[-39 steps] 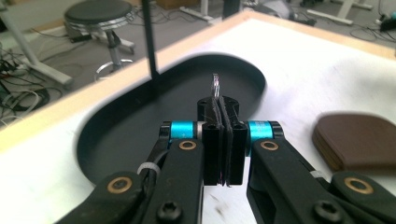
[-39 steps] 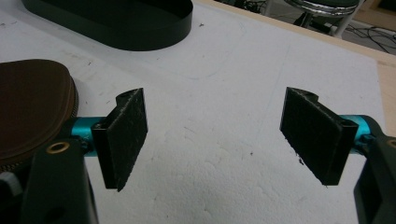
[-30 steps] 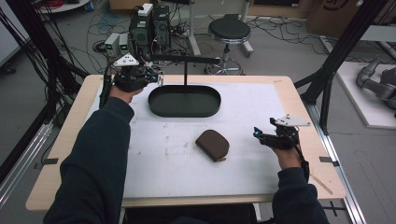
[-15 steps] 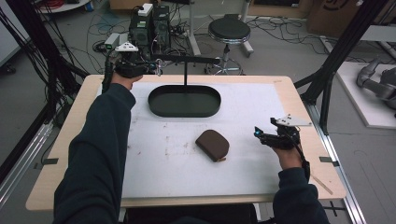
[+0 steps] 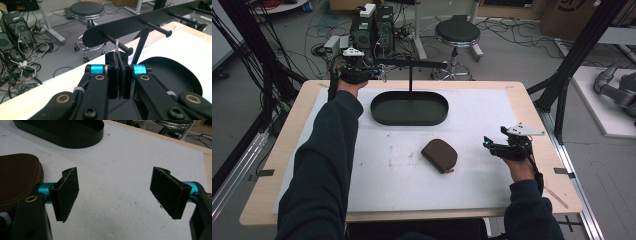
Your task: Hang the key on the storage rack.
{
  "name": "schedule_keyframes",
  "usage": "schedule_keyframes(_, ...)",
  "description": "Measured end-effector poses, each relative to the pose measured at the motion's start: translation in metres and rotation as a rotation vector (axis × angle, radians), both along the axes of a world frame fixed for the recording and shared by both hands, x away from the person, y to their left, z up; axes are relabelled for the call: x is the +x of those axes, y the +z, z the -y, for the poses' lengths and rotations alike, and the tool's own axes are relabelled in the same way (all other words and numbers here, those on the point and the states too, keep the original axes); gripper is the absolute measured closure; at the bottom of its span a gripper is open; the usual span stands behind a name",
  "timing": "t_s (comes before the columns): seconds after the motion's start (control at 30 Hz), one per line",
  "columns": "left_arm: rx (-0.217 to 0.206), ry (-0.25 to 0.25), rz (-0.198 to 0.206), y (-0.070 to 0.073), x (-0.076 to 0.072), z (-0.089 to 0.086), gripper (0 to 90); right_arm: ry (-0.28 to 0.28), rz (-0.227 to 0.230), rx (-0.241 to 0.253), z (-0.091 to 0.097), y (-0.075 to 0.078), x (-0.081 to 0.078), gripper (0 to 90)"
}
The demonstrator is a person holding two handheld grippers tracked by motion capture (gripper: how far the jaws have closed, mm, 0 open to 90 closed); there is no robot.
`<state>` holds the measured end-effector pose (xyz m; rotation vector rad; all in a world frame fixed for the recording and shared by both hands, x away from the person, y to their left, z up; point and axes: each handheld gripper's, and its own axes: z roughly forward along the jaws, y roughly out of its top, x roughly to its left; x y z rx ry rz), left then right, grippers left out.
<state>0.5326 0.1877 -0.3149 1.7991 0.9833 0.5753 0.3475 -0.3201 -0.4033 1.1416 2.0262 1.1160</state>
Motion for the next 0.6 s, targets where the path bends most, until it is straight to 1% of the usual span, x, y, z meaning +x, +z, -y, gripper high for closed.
schedule_keyframes(0.1,-0.013,0.016,-0.010,-0.005,-0.005,-0.005,85.3,0.001,0.003,0.000,0.000,0.000,0.000,23.4)
schedule_keyframes(0.13,-0.020,0.019,-0.014,-0.007,-0.007,-0.007,82.7,0.003,0.001,-0.004,0.000,0.000,0.001,23.4)
schedule_keyframes(0.17,-0.046,0.027,-0.011,-0.011,-0.013,-0.011,80.5,0.007,-0.002,-0.002,-0.002,0.000,0.001,23.4)
schedule_keyframes(0.2,-0.046,0.027,-0.011,-0.011,-0.013,-0.011,78.7,0.007,-0.001,-0.003,-0.002,0.000,0.001,23.4)
schedule_keyframes(0.23,-0.059,0.032,-0.011,-0.014,-0.017,-0.013,76.7,0.010,0.000,-0.002,-0.003,0.000,0.001,23.4)
schedule_keyframes(0.27,-0.078,0.031,0.004,-0.019,-0.027,-0.017,73.0,0.013,0.000,-0.003,-0.003,0.000,0.001,23.4)
schedule_keyframes(0.33,-0.106,0.020,0.030,-0.025,-0.038,-0.021,66.3,0.019,0.001,-0.004,-0.004,0.000,0.002,23.4)
schedule_keyframes(0.37,-0.117,0.018,0.040,-0.028,-0.044,-0.022,61.2,0.020,0.000,-0.007,-0.005,0.000,0.002,23.4)
schedule_keyframes(0.4,-0.128,0.017,0.047,-0.030,-0.048,-0.023,56.0,0.024,-0.002,-0.005,-0.006,-0.001,0.002,23.4)
schedule_keyframes(0.43,-0.128,0.017,0.047,-0.030,-0.048,-0.023,50.7,0.026,-0.001,-0.006,-0.006,-0.001,0.002,23.4)
schedule_keyframes(0.47,-0.149,0.014,0.050,-0.034,-0.055,-0.024,50.7,0.026,-0.001,-0.006,-0.006,-0.001,0.002,23.4)
schedule_keyframes(0.5,-0.150,0.002,0.050,-0.040,-0.065,-0.023,38.8,0.030,-0.005,-0.008,-0.008,-0.001,0.002,23.4)
schedule_keyframes(0.53,-0.153,-0.001,0.051,-0.043,-0.070,-0.022,33.4,0.030,-0.006,-0.007,-0.009,-0.001,0.002,23.4)
schedule_keyframes(0.57,-0.153,-0.001,0.051,-0.043,-0.070,-0.022,29.1,0.031,-0.005,-0.011,-0.009,-0.001,0.002,23.4)
schedule_keyframes(0.6,-0.157,-0.007,0.065,-0.047,-0.079,-0.021,26.3,0.030,-0.009,-0.007,-0.010,-0.001,0.003,23.4)
